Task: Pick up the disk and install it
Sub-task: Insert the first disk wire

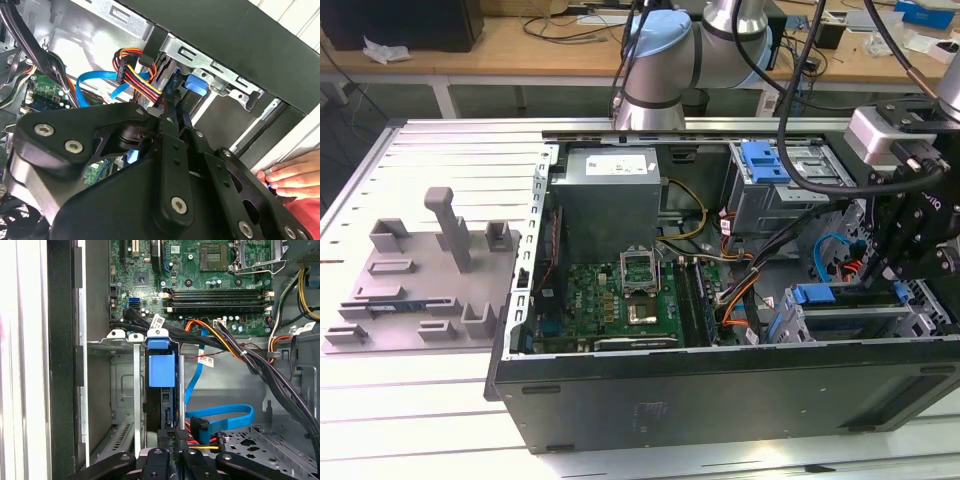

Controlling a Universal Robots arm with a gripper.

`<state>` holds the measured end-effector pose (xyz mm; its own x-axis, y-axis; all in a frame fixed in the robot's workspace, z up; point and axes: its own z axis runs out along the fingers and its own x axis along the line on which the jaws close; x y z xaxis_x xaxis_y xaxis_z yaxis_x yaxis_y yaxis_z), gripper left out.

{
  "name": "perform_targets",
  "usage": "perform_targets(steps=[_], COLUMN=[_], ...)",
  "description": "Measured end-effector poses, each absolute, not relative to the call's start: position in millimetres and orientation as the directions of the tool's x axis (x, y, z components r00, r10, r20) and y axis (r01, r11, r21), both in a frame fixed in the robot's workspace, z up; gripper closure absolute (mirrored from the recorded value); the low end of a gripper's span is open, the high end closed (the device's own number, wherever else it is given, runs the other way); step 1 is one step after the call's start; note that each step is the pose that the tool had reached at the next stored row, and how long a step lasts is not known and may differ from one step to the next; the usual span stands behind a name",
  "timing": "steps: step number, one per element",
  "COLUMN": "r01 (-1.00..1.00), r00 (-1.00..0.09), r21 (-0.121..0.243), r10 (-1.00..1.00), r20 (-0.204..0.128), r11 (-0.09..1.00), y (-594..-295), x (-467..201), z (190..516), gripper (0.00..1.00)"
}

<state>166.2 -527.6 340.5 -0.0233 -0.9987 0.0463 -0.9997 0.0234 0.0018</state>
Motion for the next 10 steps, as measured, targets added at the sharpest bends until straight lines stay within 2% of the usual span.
perform_targets(steps=[10], r01=[-1.0], r00=[-0.023], r21=[0.002], r10=[-0.999], r20=[0.046], r11=[0.023], y=[-528.0], x=[166.2], z=[340.3], gripper=[0.84])
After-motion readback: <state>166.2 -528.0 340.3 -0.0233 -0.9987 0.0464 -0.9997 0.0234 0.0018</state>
